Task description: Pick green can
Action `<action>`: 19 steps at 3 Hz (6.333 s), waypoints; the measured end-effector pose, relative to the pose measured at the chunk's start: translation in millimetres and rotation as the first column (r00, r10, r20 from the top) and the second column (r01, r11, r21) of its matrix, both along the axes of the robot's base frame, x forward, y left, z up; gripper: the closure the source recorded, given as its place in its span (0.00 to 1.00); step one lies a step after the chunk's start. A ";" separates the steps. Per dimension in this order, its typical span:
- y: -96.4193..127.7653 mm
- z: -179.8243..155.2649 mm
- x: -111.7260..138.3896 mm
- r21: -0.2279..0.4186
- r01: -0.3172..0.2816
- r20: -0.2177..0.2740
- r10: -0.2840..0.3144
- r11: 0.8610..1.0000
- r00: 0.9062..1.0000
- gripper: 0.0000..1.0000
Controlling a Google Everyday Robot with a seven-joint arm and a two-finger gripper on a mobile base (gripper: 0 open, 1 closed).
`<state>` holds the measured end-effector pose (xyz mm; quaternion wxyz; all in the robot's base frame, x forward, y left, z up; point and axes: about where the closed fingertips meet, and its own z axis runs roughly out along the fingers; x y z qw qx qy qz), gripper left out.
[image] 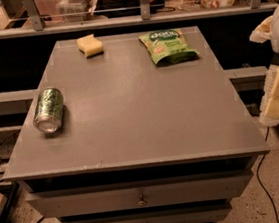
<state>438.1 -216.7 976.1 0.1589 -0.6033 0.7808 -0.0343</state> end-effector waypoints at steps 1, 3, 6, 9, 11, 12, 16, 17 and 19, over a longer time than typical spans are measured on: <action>0.0 0.0 0.0 0.000 0.000 0.000 0.000 1.000 1.000 0.00; 51.3 5.3 9.3 0.199 -0.215 0.090 0.200 0.956 0.976 0.00; 158.0 1.7 31.3 0.554 -0.348 0.168 0.307 0.756 0.937 0.00; 260.7 -44.3 69.8 0.627 -0.352 0.065 0.403 0.695 0.913 0.00; 370.9 -73.6 102.0 0.723 -0.363 0.085 0.445 0.588 0.891 0.00; 402.7 -80.6 112.3 0.754 -0.368 0.106 0.452 0.544 0.886 0.00; 458.0 -134.6 133.9 0.757 -0.375 0.104 0.468 0.536 0.878 0.15; 451.6 -140.5 137.1 0.756 -0.356 0.088 0.453 0.549 0.887 0.46; 438.7 -92.8 145.3 0.794 -0.380 0.162 0.437 0.474 0.884 0.99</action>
Offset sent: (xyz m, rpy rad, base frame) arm 0.0003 0.0437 0.0014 0.1059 -0.0149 0.2159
